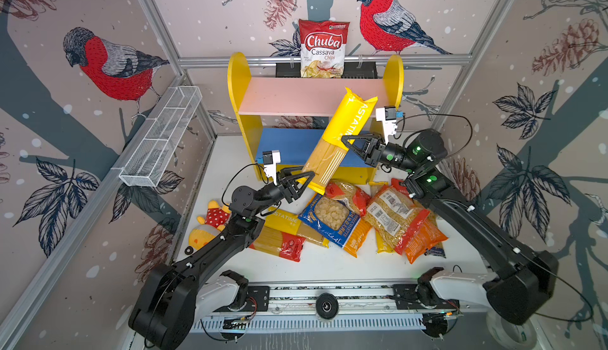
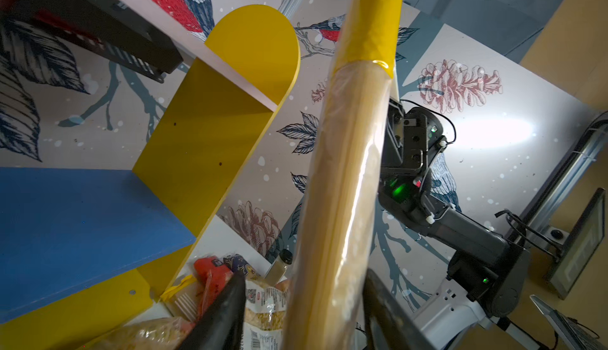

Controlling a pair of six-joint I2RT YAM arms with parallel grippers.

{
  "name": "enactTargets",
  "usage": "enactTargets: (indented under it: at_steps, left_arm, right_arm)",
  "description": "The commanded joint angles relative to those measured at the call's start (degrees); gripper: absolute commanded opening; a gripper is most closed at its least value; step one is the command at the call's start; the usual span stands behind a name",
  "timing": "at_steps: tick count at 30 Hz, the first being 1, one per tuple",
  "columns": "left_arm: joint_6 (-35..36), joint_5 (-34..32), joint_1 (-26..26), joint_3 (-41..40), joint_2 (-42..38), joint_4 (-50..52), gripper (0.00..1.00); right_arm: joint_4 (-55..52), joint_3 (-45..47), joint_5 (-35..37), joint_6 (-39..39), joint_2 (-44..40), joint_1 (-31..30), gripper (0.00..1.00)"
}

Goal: Arrange pasta packages on shelves
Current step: Pick up the pasta bag from the center of the table, then place the pasta bag on the shelf.

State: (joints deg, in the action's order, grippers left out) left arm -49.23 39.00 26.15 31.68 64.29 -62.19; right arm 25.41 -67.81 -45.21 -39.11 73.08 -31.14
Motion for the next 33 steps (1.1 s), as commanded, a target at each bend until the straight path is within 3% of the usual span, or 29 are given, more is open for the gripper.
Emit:
enactTargets:
  at_steps: [1, 3, 6, 12, 18, 25, 29, 33]
  left_arm:
    - [2.2, 0.1, 1.5, 1.0, -0.6, 1.3, 0.62]
    - [2.4, 0.0, 1.5, 0.8, -1.0, 1.7, 0.60]
    - [2.1, 0.2, 1.5, 1.3, -1.0, 1.9, 0.39]
    - [-0.1, 0.2, 1.5, 3.4, -0.7, 0.7, 0.00]
    - [-2.9, -1.6, 1.4, 6.3, -1.1, -0.6, 0.00]
    - [-6.8, -7.0, -1.5, 13.2, -1.7, 3.2, 0.00]
    - [-13.2, -9.1, -6.0, 17.4, -0.1, 5.2, 0.00]
    - [-17.0, -11.7, -13.6, 26.0, 2.0, 20.1, 0.00]
  right_arm:
    - [7.9, -0.5, 0.0, -1.4, 0.4, 0.3, 0.04]
    - [9.0, -0.3, -0.1, -2.0, 0.6, 0.6, 0.05]
    - [9.9, -0.3, -0.1, -2.8, 0.7, 1.0, 0.08]
    - [11.1, 1.5, 1.5, -4.1, 0.2, 1.7, 0.35]
    - [13.0, 4.5, 2.6, -3.4, -1.0, 2.3, 0.66]
    - [13.9, 10.8, 3.7, 0.6, -5.9, 4.1, 0.85]
    - [13.4, 14.6, 7.1, 0.6, -7.0, 4.5, 0.87]
    - [11.7, 16.4, 7.5, 0.4, -6.2, 3.2, 0.87]
